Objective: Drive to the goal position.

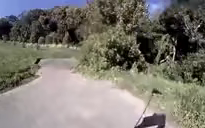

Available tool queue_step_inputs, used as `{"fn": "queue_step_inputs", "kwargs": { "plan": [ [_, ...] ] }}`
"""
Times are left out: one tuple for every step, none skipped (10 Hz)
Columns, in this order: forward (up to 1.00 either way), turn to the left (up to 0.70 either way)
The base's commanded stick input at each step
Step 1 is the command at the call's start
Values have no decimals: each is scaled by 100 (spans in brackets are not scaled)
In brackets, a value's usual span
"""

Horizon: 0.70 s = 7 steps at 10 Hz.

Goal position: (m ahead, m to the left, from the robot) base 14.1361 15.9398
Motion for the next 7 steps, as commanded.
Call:
{"fn": "queue_step_inputs", "kwargs": {
  "plan": [
    [100, 0],
    [100, 0],
    [100, 0],
    [100, 0],
    [100, 0],
    [100, 0],
    [100, 0]
  ]
}}
